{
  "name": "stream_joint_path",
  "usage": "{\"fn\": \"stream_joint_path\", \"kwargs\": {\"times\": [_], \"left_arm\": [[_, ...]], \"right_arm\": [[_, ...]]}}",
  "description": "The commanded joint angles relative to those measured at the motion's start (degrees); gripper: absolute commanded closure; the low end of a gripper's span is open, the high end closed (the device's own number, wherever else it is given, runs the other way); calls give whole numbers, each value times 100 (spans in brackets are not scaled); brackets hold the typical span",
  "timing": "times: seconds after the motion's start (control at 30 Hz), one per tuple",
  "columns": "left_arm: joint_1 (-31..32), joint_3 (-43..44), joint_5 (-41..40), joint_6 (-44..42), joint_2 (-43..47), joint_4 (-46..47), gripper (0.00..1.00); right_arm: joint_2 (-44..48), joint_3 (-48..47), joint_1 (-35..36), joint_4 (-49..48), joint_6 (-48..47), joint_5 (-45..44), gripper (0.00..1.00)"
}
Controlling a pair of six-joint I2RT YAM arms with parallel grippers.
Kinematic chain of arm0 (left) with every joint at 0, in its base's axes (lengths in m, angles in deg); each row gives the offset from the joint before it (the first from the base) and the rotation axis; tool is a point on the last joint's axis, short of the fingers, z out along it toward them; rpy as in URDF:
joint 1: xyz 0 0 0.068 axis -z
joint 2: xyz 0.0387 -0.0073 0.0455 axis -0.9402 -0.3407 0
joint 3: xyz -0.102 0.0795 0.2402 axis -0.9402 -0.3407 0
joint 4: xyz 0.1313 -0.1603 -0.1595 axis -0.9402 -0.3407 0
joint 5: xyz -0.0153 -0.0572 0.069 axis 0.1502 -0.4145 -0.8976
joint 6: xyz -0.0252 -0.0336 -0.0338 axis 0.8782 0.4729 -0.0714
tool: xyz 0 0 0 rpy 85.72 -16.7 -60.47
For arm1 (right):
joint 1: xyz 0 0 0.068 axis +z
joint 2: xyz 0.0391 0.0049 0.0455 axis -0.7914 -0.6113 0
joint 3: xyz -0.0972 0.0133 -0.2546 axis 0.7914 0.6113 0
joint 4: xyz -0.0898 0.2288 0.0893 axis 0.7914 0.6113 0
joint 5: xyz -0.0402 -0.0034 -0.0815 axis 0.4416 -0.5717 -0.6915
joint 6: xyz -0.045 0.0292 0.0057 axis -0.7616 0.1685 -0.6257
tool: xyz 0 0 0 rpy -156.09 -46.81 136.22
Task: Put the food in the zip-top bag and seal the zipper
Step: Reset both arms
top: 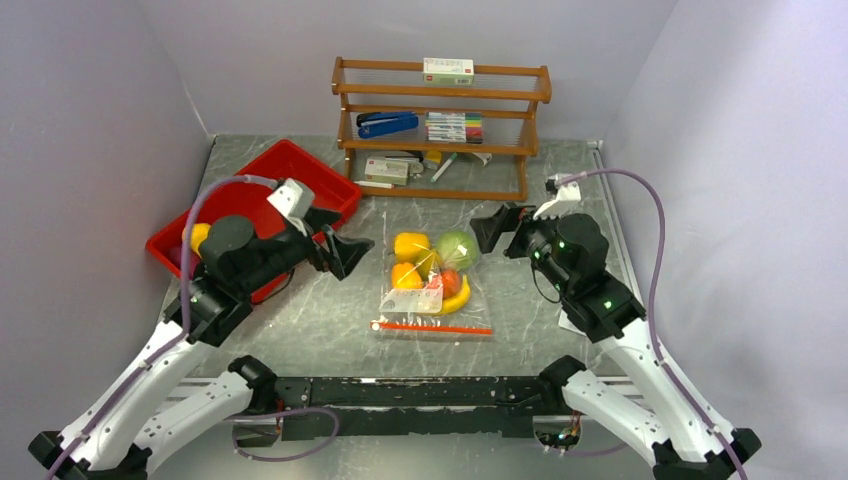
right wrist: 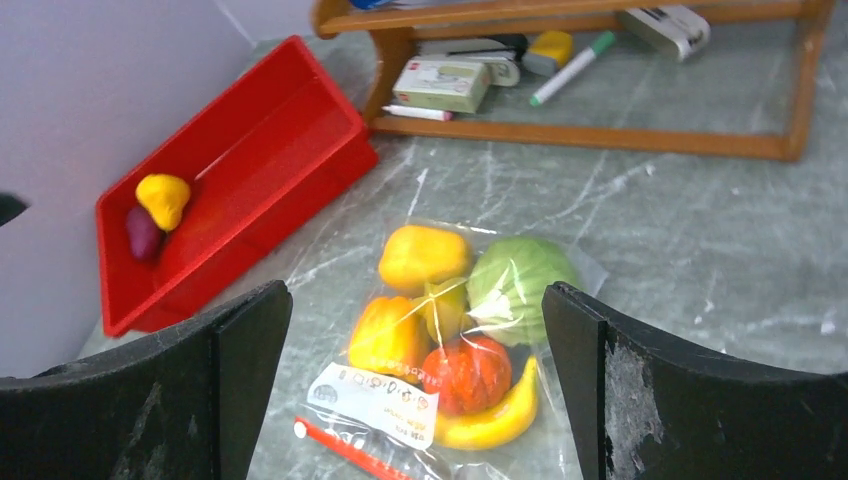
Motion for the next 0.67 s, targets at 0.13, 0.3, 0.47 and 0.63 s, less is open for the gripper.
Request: {"fn": "stream_joint_path", "kwargs": {"times": [0.13, 0.3, 0.47, 0.63], "left_arm": [[-6, 150, -1728, 2432, 10, -1455, 1], [-9, -48, -2400, 2241, 371, -1446, 1], [-9, 228, -2876, 1900, 496, -1710, 1], [-5, 333, -2854, 1857, 474, -1800, 1]], "right_arm": [[-322, -183, -8, 627, 769, -756, 0], [-125, 62, -13, 479, 607, -738, 0], [-90, 68, -15, 575, 567, -755, 0], [-1, 99, -7, 529, 604, -721, 0]]}}
